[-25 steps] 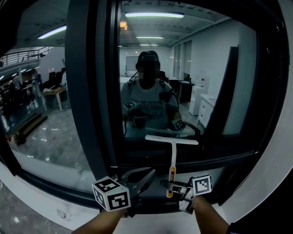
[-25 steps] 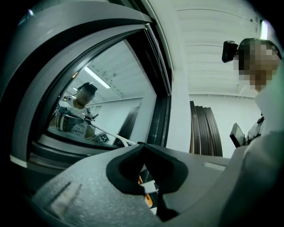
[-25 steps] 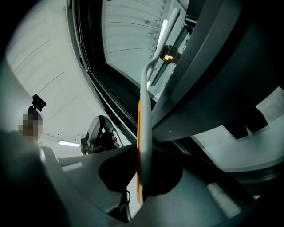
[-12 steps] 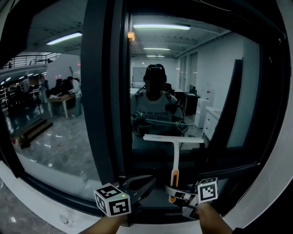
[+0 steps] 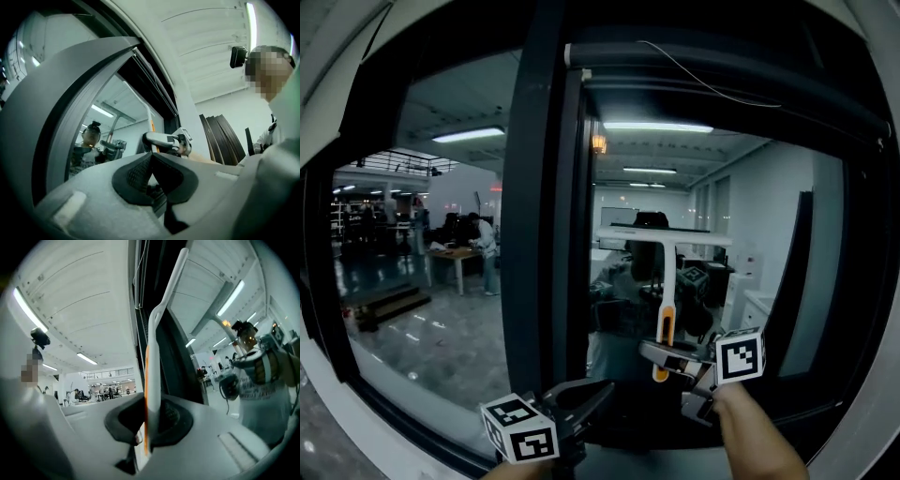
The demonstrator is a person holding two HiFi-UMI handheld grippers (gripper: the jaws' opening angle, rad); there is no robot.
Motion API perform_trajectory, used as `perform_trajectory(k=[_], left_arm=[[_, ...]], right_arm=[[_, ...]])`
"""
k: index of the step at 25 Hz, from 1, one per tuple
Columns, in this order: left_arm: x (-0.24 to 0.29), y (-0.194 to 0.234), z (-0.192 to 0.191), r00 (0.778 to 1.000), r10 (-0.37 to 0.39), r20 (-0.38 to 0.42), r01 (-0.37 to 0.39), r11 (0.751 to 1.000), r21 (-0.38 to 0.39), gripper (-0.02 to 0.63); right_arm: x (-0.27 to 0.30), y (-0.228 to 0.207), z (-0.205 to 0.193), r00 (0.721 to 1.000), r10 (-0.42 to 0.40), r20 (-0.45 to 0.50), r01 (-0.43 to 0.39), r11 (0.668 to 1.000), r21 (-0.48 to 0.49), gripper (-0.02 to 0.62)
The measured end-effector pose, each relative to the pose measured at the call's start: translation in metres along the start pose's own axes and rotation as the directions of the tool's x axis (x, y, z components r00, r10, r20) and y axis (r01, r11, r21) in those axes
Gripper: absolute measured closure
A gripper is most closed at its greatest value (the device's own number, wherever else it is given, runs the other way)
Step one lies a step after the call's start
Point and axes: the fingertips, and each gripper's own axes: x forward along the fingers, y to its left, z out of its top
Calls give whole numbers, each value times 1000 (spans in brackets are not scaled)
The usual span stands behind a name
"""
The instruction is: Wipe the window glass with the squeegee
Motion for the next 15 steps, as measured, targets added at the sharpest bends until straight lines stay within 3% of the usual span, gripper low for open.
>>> perform_trajectory(k=[7, 15], left_arm=[[19, -7, 66, 998, -40, 56, 36, 997, 67, 609], [22, 1, 112, 988, -132, 77, 127, 990, 66, 609]], right_arm=[[29, -13, 107, 1000, 4, 6, -3, 992, -122, 572], [61, -21, 161, 997, -36, 61, 45, 987, -154, 572]])
